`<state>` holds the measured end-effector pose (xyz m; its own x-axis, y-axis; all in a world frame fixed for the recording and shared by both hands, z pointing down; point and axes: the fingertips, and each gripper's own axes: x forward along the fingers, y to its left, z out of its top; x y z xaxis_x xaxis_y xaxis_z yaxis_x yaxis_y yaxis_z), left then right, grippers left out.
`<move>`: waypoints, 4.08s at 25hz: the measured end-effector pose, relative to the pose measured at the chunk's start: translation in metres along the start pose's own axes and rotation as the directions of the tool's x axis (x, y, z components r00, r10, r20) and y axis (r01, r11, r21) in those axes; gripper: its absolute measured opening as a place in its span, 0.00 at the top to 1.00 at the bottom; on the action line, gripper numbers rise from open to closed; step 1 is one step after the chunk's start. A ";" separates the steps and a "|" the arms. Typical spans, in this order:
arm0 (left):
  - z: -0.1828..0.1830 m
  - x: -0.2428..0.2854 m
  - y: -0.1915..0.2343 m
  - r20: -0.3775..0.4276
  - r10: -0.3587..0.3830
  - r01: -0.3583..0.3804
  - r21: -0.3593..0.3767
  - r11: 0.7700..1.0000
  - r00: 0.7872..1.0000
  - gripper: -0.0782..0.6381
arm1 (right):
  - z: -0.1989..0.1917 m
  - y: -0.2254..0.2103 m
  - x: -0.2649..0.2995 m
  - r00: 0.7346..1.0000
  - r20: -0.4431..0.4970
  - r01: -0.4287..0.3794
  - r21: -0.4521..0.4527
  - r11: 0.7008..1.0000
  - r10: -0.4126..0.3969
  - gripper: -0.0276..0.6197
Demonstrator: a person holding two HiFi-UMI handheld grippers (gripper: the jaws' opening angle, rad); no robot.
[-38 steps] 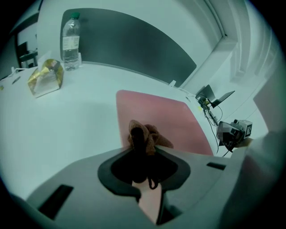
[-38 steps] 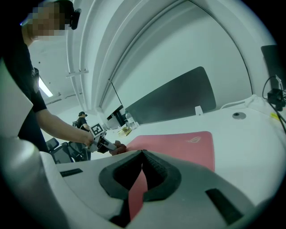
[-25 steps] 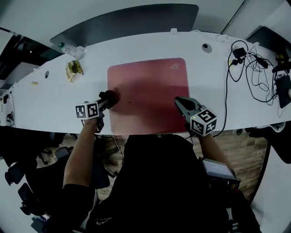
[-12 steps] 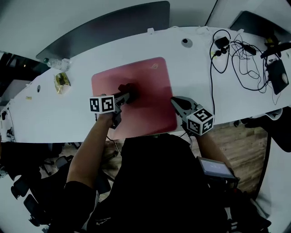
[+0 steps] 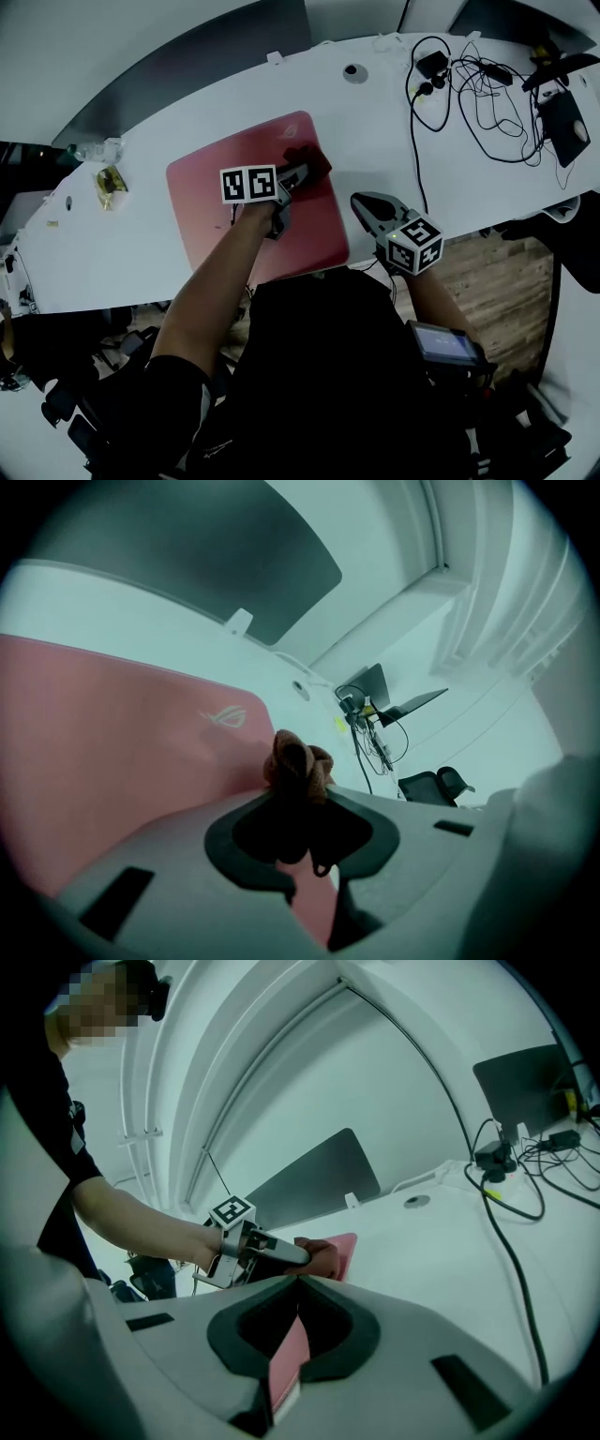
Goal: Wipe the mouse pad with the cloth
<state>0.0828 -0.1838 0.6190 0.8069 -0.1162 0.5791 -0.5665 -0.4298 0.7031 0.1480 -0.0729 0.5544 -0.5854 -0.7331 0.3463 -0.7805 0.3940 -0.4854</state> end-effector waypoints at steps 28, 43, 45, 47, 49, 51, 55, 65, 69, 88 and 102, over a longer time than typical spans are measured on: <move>-0.001 -0.099 0.105 0.076 0.245 -0.240 -0.066 0.968 0.967 0.77 | 0.009 0.040 0.041 0.997 -0.076 0.014 -0.056 0.998 -0.019 0.92; -0.023 -0.230 0.195 0.168 0.388 -0.360 -0.171 0.917 0.906 0.77 | 0.018 0.083 0.085 0.993 -0.108 -0.066 -0.113 0.991 0.054 0.92; -0.027 -0.248 0.206 0.178 0.413 -0.382 -0.185 0.906 0.893 0.77 | 0.020 0.085 0.088 0.993 -0.107 -0.069 -0.115 0.991 0.056 0.92; -0.031 -0.264 0.217 0.187 0.437 -0.402 -0.199 0.894 0.880 0.77 | 0.021 0.087 0.089 0.993 -0.107 -0.067 -0.117 0.991 0.054 0.92; -0.035 -0.277 0.226 0.195 0.459 -0.420 -0.210 0.883 0.867 0.77 | 0.022 0.087 0.087 0.993 -0.109 -0.061 -0.121 0.991 0.048 0.92; -0.040 -0.288 0.234 0.201 0.476 -0.433 -0.223 0.873 0.856 0.77 | 0.021 0.087 0.085 0.993 -0.112 -0.051 -0.125 0.991 0.037 0.92; -0.046 -0.309 0.249 0.209 0.499 -0.450 -0.243 0.859 0.841 0.77 | 0.019 0.092 0.086 0.993 -0.113 -0.032 -0.132 0.991 0.017 0.92; -0.046 -0.338 0.261 0.245 0.528 -0.478 -0.237 0.846 0.813 0.77 | 0.015 0.101 0.076 0.996 -0.086 0.016 -0.144 0.989 -0.029 0.92; -0.031 -0.319 0.233 0.273 0.440 -0.401 -0.188 0.897 0.855 0.77 | 0.010 0.093 0.066 0.995 -0.080 0.046 -0.135 0.990 -0.057 0.92; 0.037 -0.069 0.059 0.047 0.034 -0.038 0.088 0.995 0.998 0.76 | 0.009 0.024 0.021 0.992 -0.093 0.085 -0.055 0.995 -0.090 0.92; 0.083 0.033 0.029 0.130 0.102 -0.101 -0.011 0.995 0.986 0.76 | 0.015 -0.023 -0.012 0.989 -0.056 0.136 0.024 0.990 -0.135 0.92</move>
<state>0.1065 -0.2745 0.6246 0.7600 -0.2745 0.5891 -0.6470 -0.4057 0.6456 0.1768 -0.0813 0.5496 -0.4864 -0.7472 0.4529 -0.8475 0.2772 -0.4527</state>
